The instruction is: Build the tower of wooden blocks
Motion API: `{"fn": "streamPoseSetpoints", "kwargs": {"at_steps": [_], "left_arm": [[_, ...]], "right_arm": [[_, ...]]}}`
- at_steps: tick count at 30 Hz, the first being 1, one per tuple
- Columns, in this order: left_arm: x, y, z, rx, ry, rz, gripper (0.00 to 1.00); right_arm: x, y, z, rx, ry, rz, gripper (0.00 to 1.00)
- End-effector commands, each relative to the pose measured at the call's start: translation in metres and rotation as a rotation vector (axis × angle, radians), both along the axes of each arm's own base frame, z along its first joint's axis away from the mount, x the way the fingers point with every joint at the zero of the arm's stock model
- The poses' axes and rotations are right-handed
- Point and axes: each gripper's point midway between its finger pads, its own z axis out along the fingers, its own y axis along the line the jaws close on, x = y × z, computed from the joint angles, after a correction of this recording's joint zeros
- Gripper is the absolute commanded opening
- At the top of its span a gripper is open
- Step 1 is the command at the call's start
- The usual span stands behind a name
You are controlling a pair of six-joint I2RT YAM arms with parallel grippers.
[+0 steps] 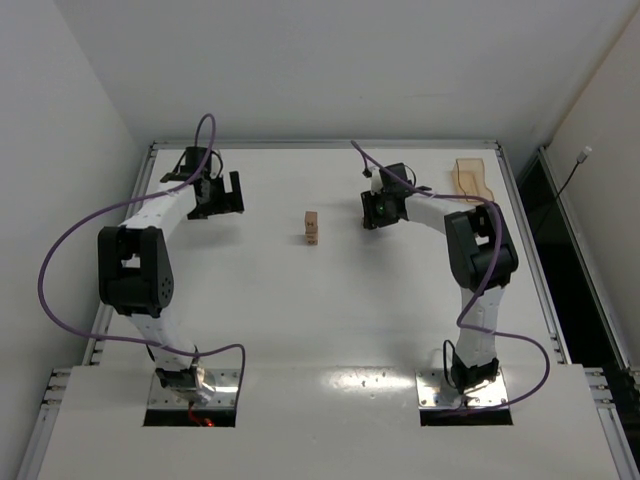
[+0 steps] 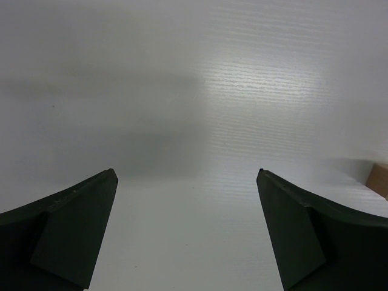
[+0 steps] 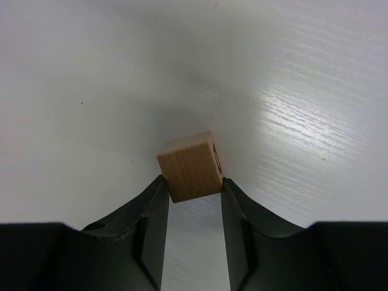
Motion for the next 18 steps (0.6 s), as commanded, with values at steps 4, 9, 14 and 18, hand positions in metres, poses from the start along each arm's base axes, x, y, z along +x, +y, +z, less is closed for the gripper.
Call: {"fn": "streamPoseSetpoints", "kwargs": {"at_steps": [4, 9, 14, 18], "left_arm": [[0.011, 0.004, 0.009, 0.009, -0.041, 0.0, 1.0], [0.011, 0.003, 0.011, 0.002, -0.041, -0.006, 1.0], [0.011, 0.003, 0.011, 0.002, -0.041, -0.006, 1.0], [0.011, 0.003, 0.011, 0.007, -0.041, -0.013, 1.0]], "right_arm": [[0.009, 0.006, 0.007, -0.03, 0.011, 0.057, 0.42], [0.015, 0.013, 0.002, -0.026, 0.049, 0.097, 0.53], [0.012, 0.018, -0.001, -0.014, 0.082, 0.133, 0.55], [0.009, 0.02, -0.001, -0.012, 0.088, 0.162, 0.46]]}}
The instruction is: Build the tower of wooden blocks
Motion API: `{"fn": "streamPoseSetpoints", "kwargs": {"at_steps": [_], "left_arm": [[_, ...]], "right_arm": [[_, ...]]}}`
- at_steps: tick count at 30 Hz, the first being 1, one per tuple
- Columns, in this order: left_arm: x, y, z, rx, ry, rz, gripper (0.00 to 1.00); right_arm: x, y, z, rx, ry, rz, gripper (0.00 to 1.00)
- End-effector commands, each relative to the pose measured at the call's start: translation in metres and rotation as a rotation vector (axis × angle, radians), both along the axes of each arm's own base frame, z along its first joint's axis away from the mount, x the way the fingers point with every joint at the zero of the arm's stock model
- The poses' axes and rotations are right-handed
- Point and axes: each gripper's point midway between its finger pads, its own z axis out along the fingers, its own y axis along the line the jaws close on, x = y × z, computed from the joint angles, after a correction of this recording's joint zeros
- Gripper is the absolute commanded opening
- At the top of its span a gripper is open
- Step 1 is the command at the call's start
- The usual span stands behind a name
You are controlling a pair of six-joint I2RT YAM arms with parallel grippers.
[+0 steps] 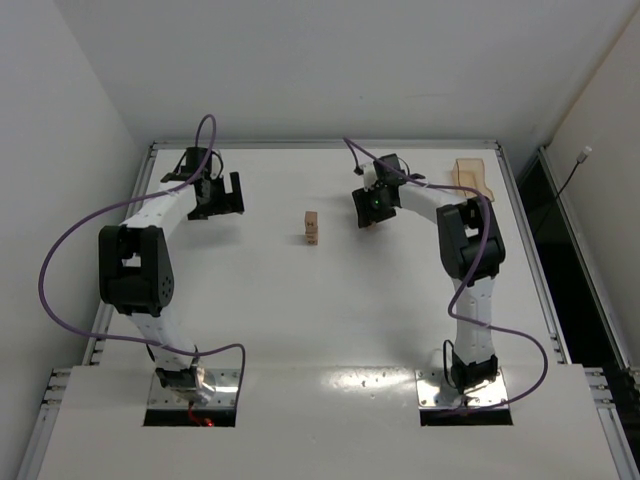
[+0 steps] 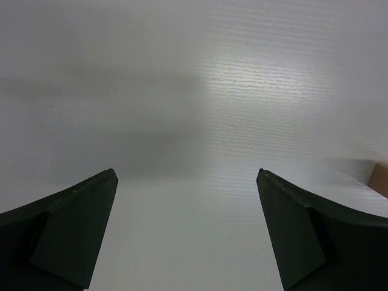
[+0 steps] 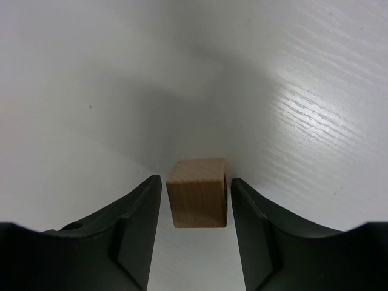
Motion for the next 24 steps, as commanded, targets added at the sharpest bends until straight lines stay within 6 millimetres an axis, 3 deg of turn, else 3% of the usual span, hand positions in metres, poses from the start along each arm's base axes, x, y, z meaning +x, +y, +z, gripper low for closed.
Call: {"fn": "streamPoseSetpoints", "kwargs": {"at_steps": [1, 4, 10, 15, 17, 19, 23, 24], "left_arm": [[0.012, 0.003, 0.015, 0.007, -0.05, -0.013, 1.0], [0.012, 0.003, 0.015, 0.007, -0.05, -0.013, 1.0], [0.012, 0.003, 0.011, 0.007, -0.041, -0.013, 1.0], [0.012, 0.003, 0.011, 0.007, -0.041, -0.013, 1.0], [0.012, 0.003, 0.011, 0.007, -0.041, -0.013, 1.0], [0.012, 0.003, 0.011, 0.007, -0.041, -0.013, 1.0], [0.009, 0.002, 0.012, 0.0, -0.041, -0.018, 1.0], [0.009, 0.002, 0.012, 0.0, -0.041, -0.018, 1.0]], "right_arm": [[-0.004, 0.009, 0.002, 0.016, 0.017, 0.049, 0.46], [-0.009, 0.005, 0.009, 0.026, 0.015, 0.046, 0.45], [-0.013, -0.002, 0.002, 0.002, 0.018, 0.023, 0.39], [-0.01, -0.003, 0.003, -0.006, 0.007, 0.004, 0.21], [-0.009, -0.005, 0.003, -0.013, 0.005, 0.0, 0.08], [-0.01, -0.001, 0.009, 0.013, -0.014, 0.011, 0.0], [-0.011, 0.014, 0.045, 0.081, -0.043, 0.114, 0.0], [-0.006, 0.02, 0.062, 0.099, -0.073, 0.146, 0.0]]}}
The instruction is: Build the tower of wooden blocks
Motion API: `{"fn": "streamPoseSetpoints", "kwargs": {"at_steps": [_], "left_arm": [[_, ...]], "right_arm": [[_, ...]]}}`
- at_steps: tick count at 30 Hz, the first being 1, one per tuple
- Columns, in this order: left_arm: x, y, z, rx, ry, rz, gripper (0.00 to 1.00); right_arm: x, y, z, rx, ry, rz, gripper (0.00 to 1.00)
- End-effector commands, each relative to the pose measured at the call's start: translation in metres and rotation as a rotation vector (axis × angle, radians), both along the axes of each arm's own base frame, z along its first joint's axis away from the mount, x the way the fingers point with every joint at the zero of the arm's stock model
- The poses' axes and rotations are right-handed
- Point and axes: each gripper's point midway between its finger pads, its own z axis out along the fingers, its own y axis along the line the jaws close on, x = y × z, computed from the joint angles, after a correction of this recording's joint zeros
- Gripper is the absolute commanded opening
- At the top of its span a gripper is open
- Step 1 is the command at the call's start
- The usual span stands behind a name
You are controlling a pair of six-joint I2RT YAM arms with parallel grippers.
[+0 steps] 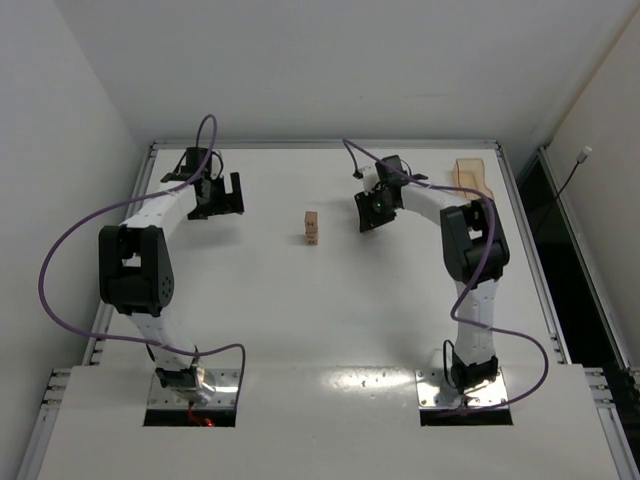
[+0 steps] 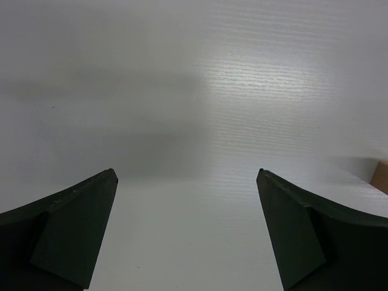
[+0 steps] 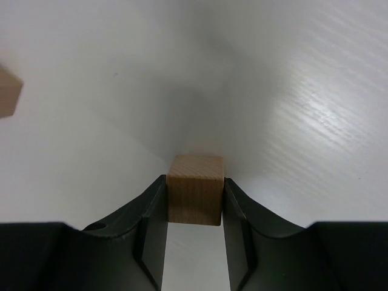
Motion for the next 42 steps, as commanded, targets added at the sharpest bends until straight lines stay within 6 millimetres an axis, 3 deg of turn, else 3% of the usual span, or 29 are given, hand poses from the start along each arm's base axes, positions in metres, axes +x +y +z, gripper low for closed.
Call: {"fn": "streamPoseSetpoints", "kwargs": {"at_steps": [1, 2, 3, 4, 5, 7, 8, 10, 11, 14, 19, 23, 27, 35, 37, 42], "left_arm": [[0.009, 0.001, 0.012, -0.008, -0.041, -0.005, 1.0], [0.009, 0.001, 0.012, -0.008, -0.041, -0.005, 1.0], [0.009, 0.0, 0.012, -0.015, -0.041, -0.011, 1.0], [0.009, 0.0, 0.012, -0.015, -0.041, -0.011, 1.0], [0.009, 0.0, 0.012, -0.015, -0.041, -0.011, 1.0], [0.009, 0.0, 0.012, -0.015, -0.041, -0.011, 1.0], [0.009, 0.0, 0.012, -0.015, -0.041, -0.011, 1.0], [0.009, -0.002, 0.012, -0.022, -0.041, -0.016, 1.0], [0.009, -0.002, 0.012, -0.022, -0.041, -0.016, 1.0], [0.009, -0.002, 0.012, -0.022, -0.041, -0.016, 1.0], [0.009, -0.002, 0.016, -0.022, -0.05, -0.016, 1.0], [0.009, -0.002, 0.016, -0.022, -0.05, -0.016, 1.0], [0.009, -0.002, 0.016, -0.022, -0.05, -0.016, 1.0], [0.009, -0.002, 0.016, -0.022, -0.05, -0.016, 1.0], [0.009, -0.002, 0.016, -0.022, -0.05, -0.016, 1.0], [0.012, -0.002, 0.02, -0.028, -0.059, -0.009, 1.0]], "right_arm": [[0.005, 0.017, 0.068, 0.1, -0.08, 0.117, 0.0], [0.004, 0.018, 0.074, 0.094, -0.093, 0.181, 0.0], [0.012, 0.022, 0.094, 0.1, -0.13, 0.219, 0.0], [0.001, 0.02, 0.094, 0.117, -0.079, 0.261, 0.0], [0.009, 0.024, 0.114, 0.111, -0.13, 0.339, 0.0], [-0.003, 0.026, 0.114, 0.12, -0.06, 0.409, 0.0], [0.009, 0.025, 0.134, 0.117, -0.119, 0.466, 0.0], [0.002, 0.025, 0.141, 0.139, -0.085, 0.514, 0.0], [0.011, 0.027, 0.15, 0.13, -0.132, 0.568, 0.0], [0.01, 0.029, 0.166, 0.131, -0.177, 0.65, 0.0], [0.011, 0.038, 0.178, 0.104, -0.273, 0.761, 0.0], [0.01, 0.058, 0.2, 0.121, -0.348, 0.817, 0.0], [0.002, 0.075, 0.207, 0.13, -0.369, 0.868, 0.0], [-0.022, 0.104, 0.201, 0.118, -0.345, 0.966, 0.0], [-0.023, 0.109, 0.19, 0.111, -0.324, 0.975, 0.0], [-0.029, 0.125, 0.188, 0.105, -0.331, 1.017, 0.0]]}}
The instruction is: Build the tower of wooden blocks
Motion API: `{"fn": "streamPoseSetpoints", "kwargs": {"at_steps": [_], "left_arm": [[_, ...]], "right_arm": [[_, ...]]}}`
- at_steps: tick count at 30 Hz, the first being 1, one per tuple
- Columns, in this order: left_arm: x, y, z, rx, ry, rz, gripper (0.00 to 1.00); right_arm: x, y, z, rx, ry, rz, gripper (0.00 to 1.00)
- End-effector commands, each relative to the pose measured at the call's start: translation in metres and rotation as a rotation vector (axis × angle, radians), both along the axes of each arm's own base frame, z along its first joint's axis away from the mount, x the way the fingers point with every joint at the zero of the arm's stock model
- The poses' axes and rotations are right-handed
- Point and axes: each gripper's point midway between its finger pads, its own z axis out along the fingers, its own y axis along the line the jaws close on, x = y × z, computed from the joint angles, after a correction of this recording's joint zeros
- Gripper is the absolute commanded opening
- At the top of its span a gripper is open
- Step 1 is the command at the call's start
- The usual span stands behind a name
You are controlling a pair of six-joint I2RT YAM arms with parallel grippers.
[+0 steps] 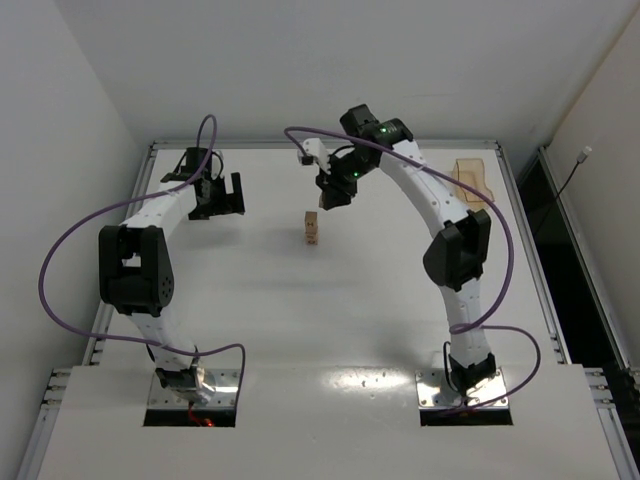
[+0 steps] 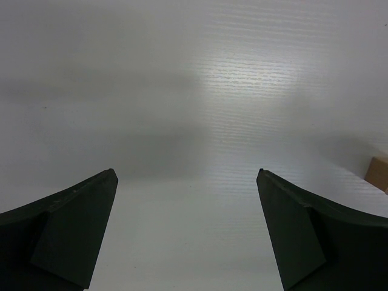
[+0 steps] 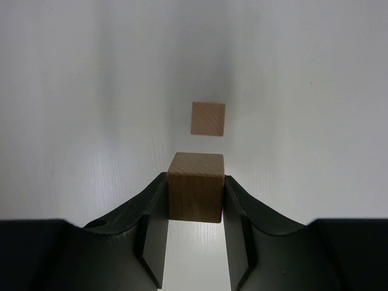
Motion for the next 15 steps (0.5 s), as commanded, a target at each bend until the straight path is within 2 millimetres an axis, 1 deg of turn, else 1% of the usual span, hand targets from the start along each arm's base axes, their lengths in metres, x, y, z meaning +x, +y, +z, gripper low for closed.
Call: {"fn": "streamPoseSetpoints", "kwargs": {"at_steps": [1, 7, 8, 9, 11, 12, 13, 14, 15], "left_arm": [[0.012, 0.002, 0.02, -0.01, -0.062, 0.004, 1.0], [0.012, 0.002, 0.02, -0.01, -0.062, 0.004, 1.0], [0.012, 0.0, 0.02, -0.018, -0.061, -0.002, 1.0], [0.012, 0.0, 0.02, -0.018, -0.061, -0.002, 1.0], [0.012, 0.0, 0.02, -0.018, -0.061, -0.002, 1.0], [0.012, 0.0, 0.02, -0.018, -0.061, -0.002, 1.0], [0.012, 0.0, 0.02, -0.018, -0.061, -0.002, 1.0], [0.012, 0.0, 0.02, -0.018, -0.061, -0.002, 1.0], [0.012, -0.001, 0.02, -0.024, -0.061, 0.005, 1.0]], "right_arm": [[-0.001, 0.017, 0.007, 0.026, -0.044, 0.062, 0.0], [0.002, 0.031, -0.001, 0.008, -0.062, 0.081, 0.0], [0.003, 0.035, -0.007, 0.001, -0.064, 0.086, 0.0], [0.003, 0.035, -0.007, 0.001, -0.058, 0.079, 0.0], [0.009, 0.037, -0.018, -0.01, -0.057, 0.075, 0.0], [0.006, 0.041, -0.018, -0.01, -0.057, 0.084, 0.0], [0.007, 0.041, -0.015, -0.006, -0.065, 0.084, 0.0], [0.009, 0.04, -0.021, -0.02, -0.059, 0.079, 0.0], [0.005, 0.045, -0.021, -0.02, -0.059, 0.09, 0.0]]}}
